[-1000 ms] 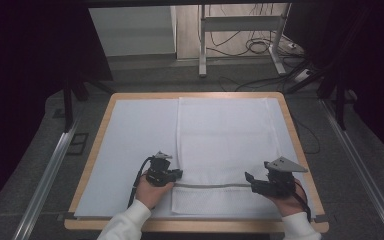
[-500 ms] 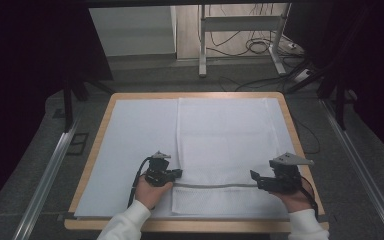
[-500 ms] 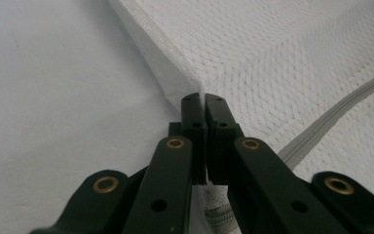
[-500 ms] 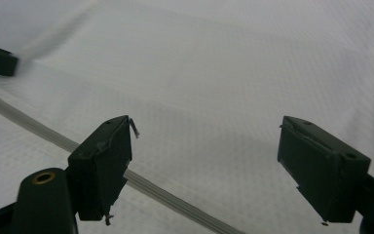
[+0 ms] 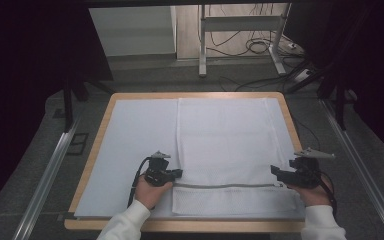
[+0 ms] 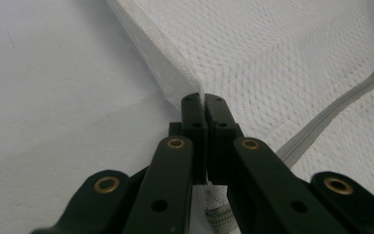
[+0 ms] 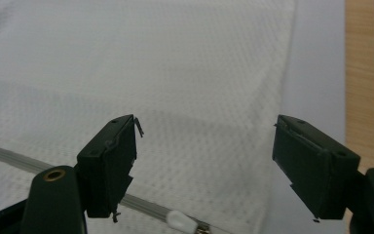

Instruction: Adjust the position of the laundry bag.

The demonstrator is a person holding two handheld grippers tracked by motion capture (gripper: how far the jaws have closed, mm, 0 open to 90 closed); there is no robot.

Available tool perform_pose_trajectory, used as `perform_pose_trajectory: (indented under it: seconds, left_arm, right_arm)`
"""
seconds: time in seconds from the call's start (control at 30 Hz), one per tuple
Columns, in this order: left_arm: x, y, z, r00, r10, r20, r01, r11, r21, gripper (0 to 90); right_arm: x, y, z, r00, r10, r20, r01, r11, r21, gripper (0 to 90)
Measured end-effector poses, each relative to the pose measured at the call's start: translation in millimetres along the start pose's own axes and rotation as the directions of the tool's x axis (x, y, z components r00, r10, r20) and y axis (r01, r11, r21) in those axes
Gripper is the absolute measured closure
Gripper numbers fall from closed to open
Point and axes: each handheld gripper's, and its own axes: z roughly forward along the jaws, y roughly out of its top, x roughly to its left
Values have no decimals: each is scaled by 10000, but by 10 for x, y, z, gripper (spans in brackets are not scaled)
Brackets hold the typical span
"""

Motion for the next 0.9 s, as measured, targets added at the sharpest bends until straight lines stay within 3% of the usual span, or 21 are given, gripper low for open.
perform_pose_trajectory:
  seconds: [0.33,0.7,0.9]
  left_arm:
    - [1,3,-8,10000,-10,50,10,10000,-44,892]
    - [-2,2,-13,10000,3,61,-3,10000,-69,892]
    - [-4,2,-11,10000,57,46,-57,10000,-57,893]
  right_arm:
    - [-202,-73,45,9975,567,420,-581,9977,342,240]
    - [-273,-118,105,9959,706,558,-747,9944,745,248]
    - [-293,-104,146,9951,801,574,-856,9913,1003,295]
